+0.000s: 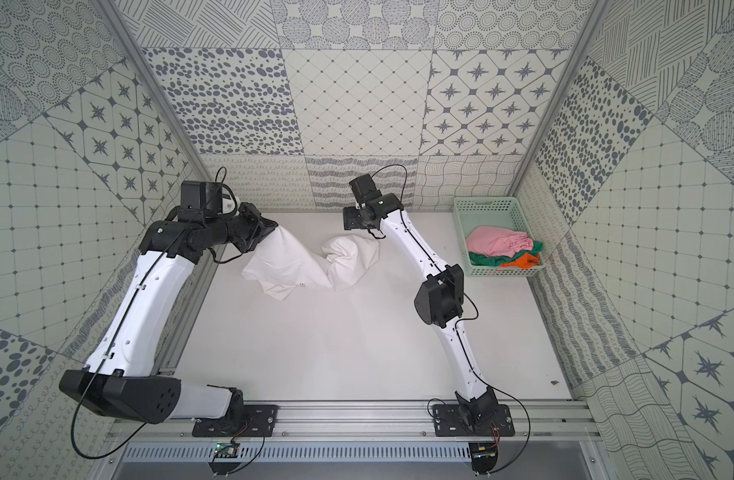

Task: Fold and stack t-shirts
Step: Flatten out the T-shirt at the center of the board.

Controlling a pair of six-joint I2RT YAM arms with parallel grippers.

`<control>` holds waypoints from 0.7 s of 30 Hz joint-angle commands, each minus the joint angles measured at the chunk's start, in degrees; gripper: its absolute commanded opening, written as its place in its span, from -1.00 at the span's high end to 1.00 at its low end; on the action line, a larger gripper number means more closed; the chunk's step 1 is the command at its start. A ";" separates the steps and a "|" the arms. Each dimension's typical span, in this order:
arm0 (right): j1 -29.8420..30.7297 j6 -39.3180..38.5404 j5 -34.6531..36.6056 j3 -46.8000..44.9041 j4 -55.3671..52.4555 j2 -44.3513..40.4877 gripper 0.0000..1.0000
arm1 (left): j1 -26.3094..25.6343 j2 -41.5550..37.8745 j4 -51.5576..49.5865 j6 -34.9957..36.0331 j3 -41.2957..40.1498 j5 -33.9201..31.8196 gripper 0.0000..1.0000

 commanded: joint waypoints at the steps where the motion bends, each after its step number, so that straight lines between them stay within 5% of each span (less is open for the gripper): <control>1: 1.62 0.36 -5.02 -1.32 2.43 2.24 -0.50 | 0.40 -0.37 3.75 -0.52 0.21 1.94 1.00; 13: 2.32 1.96 -8.94 -6.11 3.07 9.75 -0.41 | 0.48 0.81 1.11 0.64 3.76 2.55 1.00; 15: 2.36 1.87 -8.56 -6.34 3.04 9.93 -0.12 | 0.57 0.89 0.65 0.91 4.13 2.63 1.00; 19: 2.32 1.04 -5.04 -6.65 2.62 7.71 0.97 | 0.91 0.64 -0.01 1.29 4.21 2.79 1.00; 21: 2.24 0.17 -3.68 -6.04 2.33 5.97 1.00 | 1.07 0.58 -0.20 1.42 3.99 2.72 1.00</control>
